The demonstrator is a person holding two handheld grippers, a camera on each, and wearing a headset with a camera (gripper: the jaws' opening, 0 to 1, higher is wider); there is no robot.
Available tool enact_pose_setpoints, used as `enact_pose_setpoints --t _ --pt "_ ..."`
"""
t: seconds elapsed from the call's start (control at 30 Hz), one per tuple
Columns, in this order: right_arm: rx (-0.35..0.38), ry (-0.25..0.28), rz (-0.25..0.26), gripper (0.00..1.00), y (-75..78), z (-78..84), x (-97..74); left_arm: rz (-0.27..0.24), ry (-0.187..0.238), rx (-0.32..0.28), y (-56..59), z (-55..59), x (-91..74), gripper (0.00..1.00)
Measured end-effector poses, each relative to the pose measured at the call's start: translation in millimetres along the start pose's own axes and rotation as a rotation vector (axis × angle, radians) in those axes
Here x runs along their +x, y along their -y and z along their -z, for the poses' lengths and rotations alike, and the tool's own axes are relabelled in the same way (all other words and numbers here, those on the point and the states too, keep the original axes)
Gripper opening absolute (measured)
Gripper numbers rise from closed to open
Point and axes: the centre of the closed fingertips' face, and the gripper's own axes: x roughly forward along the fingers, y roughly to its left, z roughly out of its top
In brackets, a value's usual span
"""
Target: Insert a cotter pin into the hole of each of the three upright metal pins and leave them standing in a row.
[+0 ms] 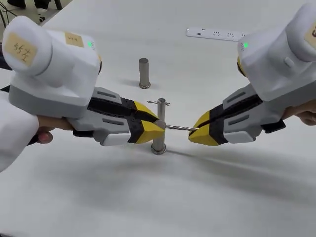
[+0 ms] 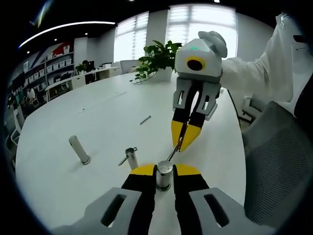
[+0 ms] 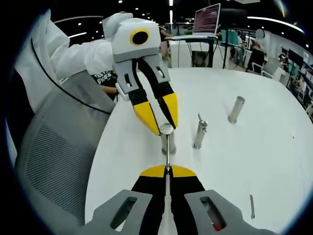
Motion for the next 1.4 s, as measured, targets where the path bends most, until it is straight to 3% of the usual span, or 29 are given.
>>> enact_pose_setpoints --t 0.5,0.57,0.9,1.4 --pt "-0.020 -0.015 0.000 0.00 3.0 0.6 5.5 0.006 -0.032 -0.011 7.8 1.2 3.6 0.10" --pt "-0.012 0.004 -0.012 0.00 0.6 -4.0 6.2 0.005 -0.033 -0.008 8.4 0.7 3.7 0.10" --pt "-0.053 0.002 -0.015 0.00 2.5 -12.4 16.0 0.005 -0.041 -0.013 9.8 0.1 3.6 0.10" --pt "-0.117 -0.032 -0.044 0.00 -2.0 -19.0 25.1 0.029 -0.062 0.031 13.8 0.3 4.1 0.10"
